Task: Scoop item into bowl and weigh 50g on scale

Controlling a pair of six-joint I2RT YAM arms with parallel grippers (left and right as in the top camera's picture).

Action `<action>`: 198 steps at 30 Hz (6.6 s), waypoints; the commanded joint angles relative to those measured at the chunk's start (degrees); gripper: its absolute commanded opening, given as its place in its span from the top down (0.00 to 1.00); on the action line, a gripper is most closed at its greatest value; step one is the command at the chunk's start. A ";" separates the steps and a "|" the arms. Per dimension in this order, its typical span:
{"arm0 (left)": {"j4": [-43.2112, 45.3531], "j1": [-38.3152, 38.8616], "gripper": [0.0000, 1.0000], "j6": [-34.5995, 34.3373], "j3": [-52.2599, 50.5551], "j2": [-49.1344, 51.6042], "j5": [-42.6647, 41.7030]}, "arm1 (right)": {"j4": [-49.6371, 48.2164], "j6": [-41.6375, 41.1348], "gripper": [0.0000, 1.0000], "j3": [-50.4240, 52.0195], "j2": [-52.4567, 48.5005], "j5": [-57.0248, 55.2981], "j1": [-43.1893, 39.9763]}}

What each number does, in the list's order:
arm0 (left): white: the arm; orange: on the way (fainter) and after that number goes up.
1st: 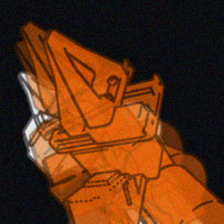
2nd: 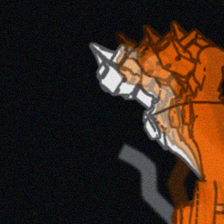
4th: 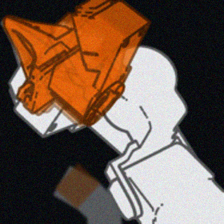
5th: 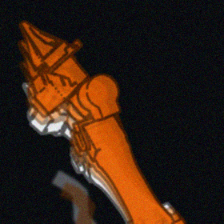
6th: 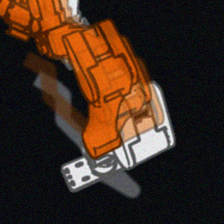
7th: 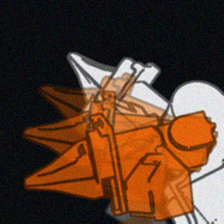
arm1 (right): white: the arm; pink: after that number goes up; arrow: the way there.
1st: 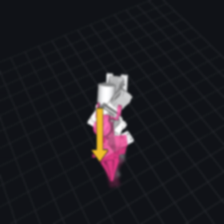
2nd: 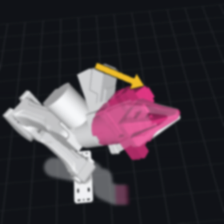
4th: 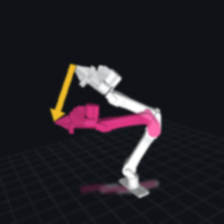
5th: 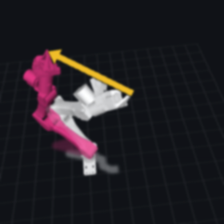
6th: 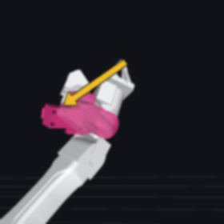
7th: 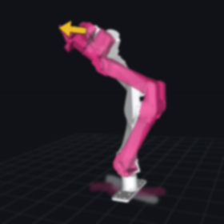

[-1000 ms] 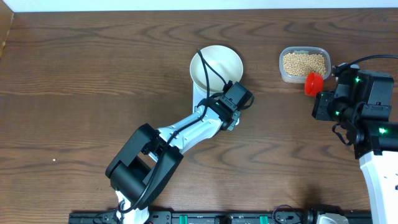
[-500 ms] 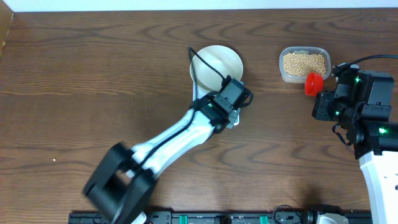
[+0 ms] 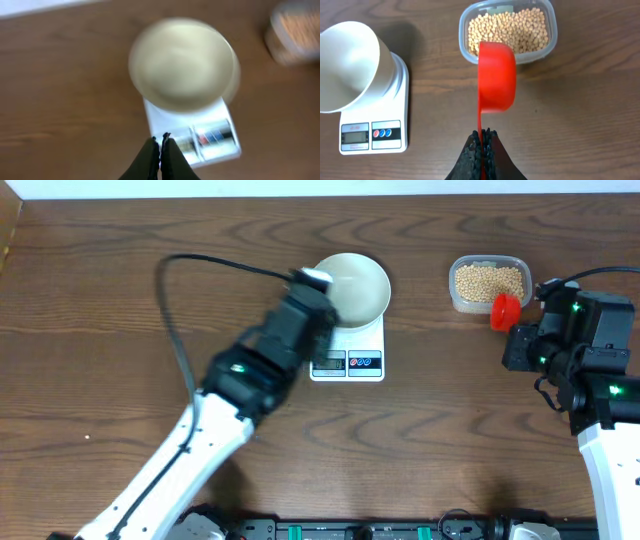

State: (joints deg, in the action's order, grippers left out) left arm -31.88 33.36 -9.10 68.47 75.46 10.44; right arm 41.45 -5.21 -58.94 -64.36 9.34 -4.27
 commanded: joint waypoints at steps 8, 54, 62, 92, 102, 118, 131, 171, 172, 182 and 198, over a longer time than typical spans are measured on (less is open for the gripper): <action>21.73 -23.19 0.93 6.71 -0.07 3.91 0.59 | -11.89 -0.04 0.99 -0.94 -3.85 -2.47 -0.35; -7.21 -8.52 0.93 15.26 -0.07 7.78 -27.82 | -3.80 4.04 0.99 -0.90 -4.76 -0.59 -2.08; -7.65 -8.52 0.93 14.36 -0.07 7.80 -27.78 | -3.61 4.04 0.99 -0.90 -4.76 -0.59 -2.08; -10.73 -8.52 0.93 12.02 -0.11 7.80 -23.23 | -3.48 4.02 0.99 -0.90 -4.76 -0.57 -2.08; -11.19 -8.52 0.92 12.02 -0.11 7.80 -23.19 | -3.50 4.02 0.99 -0.90 -4.76 -0.57 -2.05; -12.07 -8.52 0.93 12.02 -0.11 10.08 -22.88 | -3.50 4.02 0.99 -0.90 -4.76 -0.57 -2.05; -12.81 -8.52 0.93 12.04 -0.11 9.79 -23.52 | -3.91 4.04 0.99 -0.90 -4.76 -0.59 -2.08; -15.80 -8.52 0.85 22.60 -0.11 2.01 -23.41 | -4.37 4.02 0.99 -0.90 -4.76 -0.59 -2.05; -15.72 -8.52 0.85 22.60 -0.11 2.01 -23.23 | -4.37 4.02 0.99 -0.90 -4.76 -0.59 -2.05; -15.06 -8.55 0.70 22.58 -0.11 2.01 -20.00 | -4.33 4.04 0.99 -0.90 -4.76 -0.59 -2.05; -13.70 -8.52 0.52 22.56 -0.11 4.13 -20.04 | -4.39 4.04 0.99 -0.90 -4.76 -0.59 -2.08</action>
State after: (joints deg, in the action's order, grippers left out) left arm -45.58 24.82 13.39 68.23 78.32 -10.13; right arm 37.08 -2.07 -58.98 -68.99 8.19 -5.87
